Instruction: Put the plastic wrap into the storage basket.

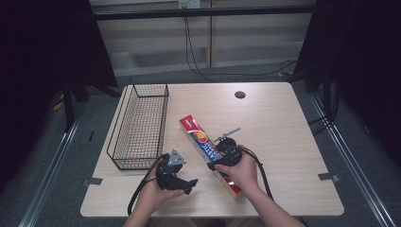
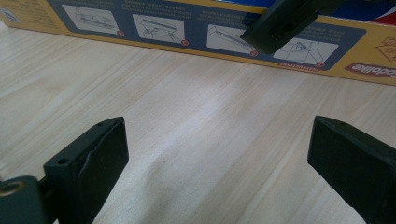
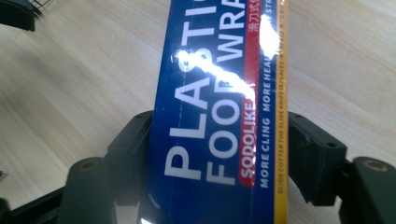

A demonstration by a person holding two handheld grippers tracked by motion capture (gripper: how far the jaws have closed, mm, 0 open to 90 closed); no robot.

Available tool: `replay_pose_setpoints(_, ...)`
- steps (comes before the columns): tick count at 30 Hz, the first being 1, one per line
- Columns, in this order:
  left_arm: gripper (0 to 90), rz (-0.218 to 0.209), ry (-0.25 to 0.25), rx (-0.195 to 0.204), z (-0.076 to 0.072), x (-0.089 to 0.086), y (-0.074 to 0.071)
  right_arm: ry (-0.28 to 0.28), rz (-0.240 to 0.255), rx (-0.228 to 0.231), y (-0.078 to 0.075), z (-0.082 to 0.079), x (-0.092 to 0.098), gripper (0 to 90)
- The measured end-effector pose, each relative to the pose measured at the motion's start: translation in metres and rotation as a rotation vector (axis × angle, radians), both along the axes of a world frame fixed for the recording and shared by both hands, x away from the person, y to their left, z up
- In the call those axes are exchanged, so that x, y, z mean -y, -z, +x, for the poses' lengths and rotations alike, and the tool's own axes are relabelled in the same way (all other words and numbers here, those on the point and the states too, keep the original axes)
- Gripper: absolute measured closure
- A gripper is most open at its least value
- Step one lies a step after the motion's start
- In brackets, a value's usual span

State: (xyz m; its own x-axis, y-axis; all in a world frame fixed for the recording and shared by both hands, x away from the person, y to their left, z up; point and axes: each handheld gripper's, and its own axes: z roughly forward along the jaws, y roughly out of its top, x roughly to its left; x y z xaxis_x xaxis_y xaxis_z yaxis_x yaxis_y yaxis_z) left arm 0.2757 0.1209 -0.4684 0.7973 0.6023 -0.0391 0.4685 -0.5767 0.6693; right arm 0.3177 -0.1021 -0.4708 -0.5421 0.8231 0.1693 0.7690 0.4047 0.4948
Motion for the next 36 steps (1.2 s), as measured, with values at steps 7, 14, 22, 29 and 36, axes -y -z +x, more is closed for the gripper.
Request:
replay_pose_setpoints(7, 5.3, -0.002, 0.000, 0.006, -0.001, 0.000, -0.001, 0.010, -0.060, -0.010, -0.001, 0.002, -0.007, 36.6)
replay_pose_setpoints(14, 5.4, -0.005, 0.001, 0.007, -0.002, 0.001, -0.002, 0.006, -0.064, -0.019, -0.005, 0.006, 0.001, 42.8)
replay_pose_setpoints(22, 5.4, -0.006, 0.002, 0.014, -0.001, 0.002, -0.005, -0.027, -0.043, -0.015, -0.011, 0.009, 0.022, 44.1)
replay_pose_setpoints(29, 5.3, -0.012, 0.011, 0.011, 0.001, 0.006, -0.011, -0.075, -0.029, -0.002, -0.024, 0.005, 0.042, 44.2)
replay_pose_setpoints(36, 5.2, -0.001, 0.035, 0.017, 0.005, 0.012, -0.018, -0.113, -0.016, 0.013, -0.036, 0.001, 0.054, 44.3)
